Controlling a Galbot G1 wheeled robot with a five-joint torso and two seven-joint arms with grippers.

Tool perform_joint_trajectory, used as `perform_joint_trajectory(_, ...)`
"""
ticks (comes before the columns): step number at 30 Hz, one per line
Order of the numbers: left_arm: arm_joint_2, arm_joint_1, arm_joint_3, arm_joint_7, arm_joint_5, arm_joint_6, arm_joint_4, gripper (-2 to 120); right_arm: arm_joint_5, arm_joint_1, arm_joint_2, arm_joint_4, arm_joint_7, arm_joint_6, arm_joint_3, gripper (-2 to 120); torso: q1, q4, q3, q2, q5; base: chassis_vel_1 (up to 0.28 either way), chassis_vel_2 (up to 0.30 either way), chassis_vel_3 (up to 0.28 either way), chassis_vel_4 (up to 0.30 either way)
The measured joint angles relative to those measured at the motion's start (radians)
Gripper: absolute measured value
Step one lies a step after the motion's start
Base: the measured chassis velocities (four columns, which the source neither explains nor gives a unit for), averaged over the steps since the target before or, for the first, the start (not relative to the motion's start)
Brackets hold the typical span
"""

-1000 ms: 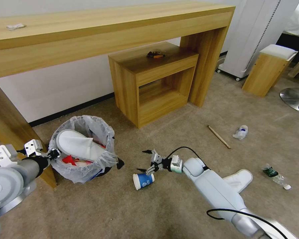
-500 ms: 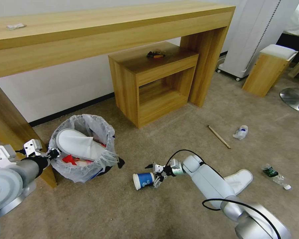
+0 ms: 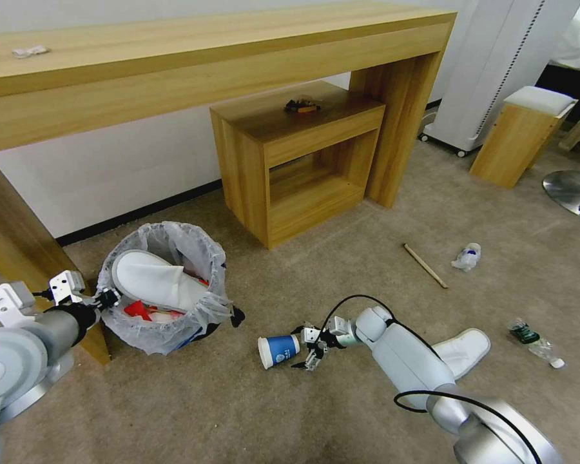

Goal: Pick up the trash bin and place the garbage on the floor into it.

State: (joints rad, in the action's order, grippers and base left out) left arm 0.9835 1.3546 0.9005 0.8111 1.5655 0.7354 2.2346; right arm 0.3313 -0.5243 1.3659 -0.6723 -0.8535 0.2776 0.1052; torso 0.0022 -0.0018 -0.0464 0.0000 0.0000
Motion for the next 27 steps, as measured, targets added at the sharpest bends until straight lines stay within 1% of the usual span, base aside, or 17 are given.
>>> perform_joint_trajectory(2, 0.000, 0.000, 0.000, 0.000, 0.000, 0.000, 0.000, 0, 0.001, 0.000, 0.000, 0.000, 0.006, -0.002, 0.000, 100, 0.000, 0.0000, 0.000, 0.000, 0.0000, 0.000, 0.000, 0.000, 0.000)
perform_joint_trajectory(4, 0.001, 0.001, 0.000, 0.000, -0.001, 0.000, 0.002, 0, 0.010, 0.000, 0.006, 0.008, 0.090, -0.023, 0.005, 100, 0.000, 0.0002, 0.000, 0.000, 0.0000, 0.000, 0.000, 0.000, 0.000)
perform_joint_trajectory(5, 0.001, 0.001, 0.000, 0.000, -0.001, 0.000, 0.002, 0, 0.010, 0.000, 0.006, 0.008, 0.090, -0.023, 0.005, 100, 0.000, 0.0002, 0.000, 0.000, 0.0000, 0.000, 0.000, 0.000, 0.000)
perform_joint_trajectory(7, 0.001, -0.001, 0.000, -0.001, -0.001, 0.000, 0.002, 0, 0.012, 0.001, 0.006, 0.010, 0.149, -0.041, 0.011, 100, 0.000, 0.0001, 0.000, 0.000, 0.0000, 0.000, 0.000, 0.000, 0.000)
perform_joint_trajectory(8, 0.001, -0.001, 0.000, -0.001, -0.001, 0.000, 0.002, 0, 0.012, 0.001, 0.006, 0.010, 0.149, -0.041, 0.011, 100, 0.000, 0.0001, 0.000, 0.000, 0.0000, 0.000, 0.000, 0.000, 0.000)
perform_joint_trajectory(11, 0.001, -0.003, 0.000, -0.003, -0.002, 0.000, 0.002, 0, -0.004, 0.002, 0.011, 0.024, 0.203, -0.046, 0.013, 100, 0.000, 0.0000, 0.000, 0.000, 0.0000, 0.000, 0.000, 0.000, 0.000)
perform_joint_trajectory(19, -0.001, -0.007, -0.003, -0.005, -0.004, 0.000, 0.001, 0, -0.034, 0.000, 0.033, 0.028, 0.260, -0.036, 0.020, 100, 0.000, 0.0000, 0.000, 0.000, 0.0000, 0.000, 0.000, 0.000, 0.000)
perform_joint_trajectory(27, -0.004, -0.002, -0.001, -0.006, -0.004, 0.000, 0.004, 0, -0.076, -0.001, 0.046, 0.032, 0.287, -0.010, 0.036, 100, 0.000, 0.0001, 0.000, 0.000, 0.0000, 0.000, 0.000, 0.000, 0.000)
